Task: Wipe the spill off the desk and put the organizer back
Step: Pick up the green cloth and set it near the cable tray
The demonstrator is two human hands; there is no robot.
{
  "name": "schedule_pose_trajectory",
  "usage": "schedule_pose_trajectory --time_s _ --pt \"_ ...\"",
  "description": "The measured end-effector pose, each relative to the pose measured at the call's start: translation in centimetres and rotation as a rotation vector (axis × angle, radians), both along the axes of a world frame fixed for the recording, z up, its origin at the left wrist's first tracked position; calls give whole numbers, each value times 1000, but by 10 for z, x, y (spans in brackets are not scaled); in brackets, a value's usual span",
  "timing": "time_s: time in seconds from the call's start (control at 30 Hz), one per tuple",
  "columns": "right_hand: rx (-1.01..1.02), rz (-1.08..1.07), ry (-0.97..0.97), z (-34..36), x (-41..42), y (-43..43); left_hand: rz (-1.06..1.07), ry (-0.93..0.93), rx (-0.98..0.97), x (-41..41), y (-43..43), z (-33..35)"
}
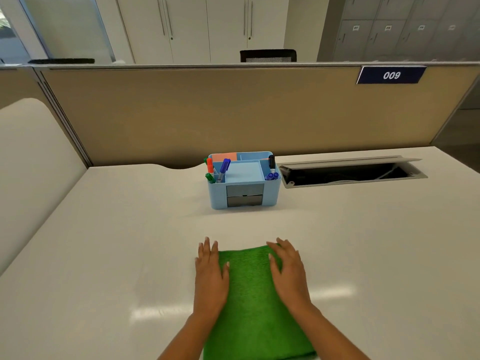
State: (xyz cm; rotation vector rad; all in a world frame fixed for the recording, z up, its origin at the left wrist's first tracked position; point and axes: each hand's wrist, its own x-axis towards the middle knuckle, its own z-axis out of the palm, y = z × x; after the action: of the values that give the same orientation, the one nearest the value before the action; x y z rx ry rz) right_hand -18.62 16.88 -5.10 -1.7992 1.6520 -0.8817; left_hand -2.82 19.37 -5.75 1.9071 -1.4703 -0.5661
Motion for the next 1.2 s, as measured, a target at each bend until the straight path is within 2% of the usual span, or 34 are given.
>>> schedule_pose_trajectory --time_s 0.2,0.43,0.87,1.03,1.2 --pt "89 -30 133 -1 -15 33 65 55 117 -3 37 8" --pt "181 -58 192 7 -27 52 210 130 105 -4 56 21" --pt "318 -258 -16 15 -20 55 481 351 261 0 50 34" --pt "367 -296 -133 19 -21 53 494 395 248 4 52 37" --pt "333 -322 -182 25 -21 56 503 448 188 6 55 41"
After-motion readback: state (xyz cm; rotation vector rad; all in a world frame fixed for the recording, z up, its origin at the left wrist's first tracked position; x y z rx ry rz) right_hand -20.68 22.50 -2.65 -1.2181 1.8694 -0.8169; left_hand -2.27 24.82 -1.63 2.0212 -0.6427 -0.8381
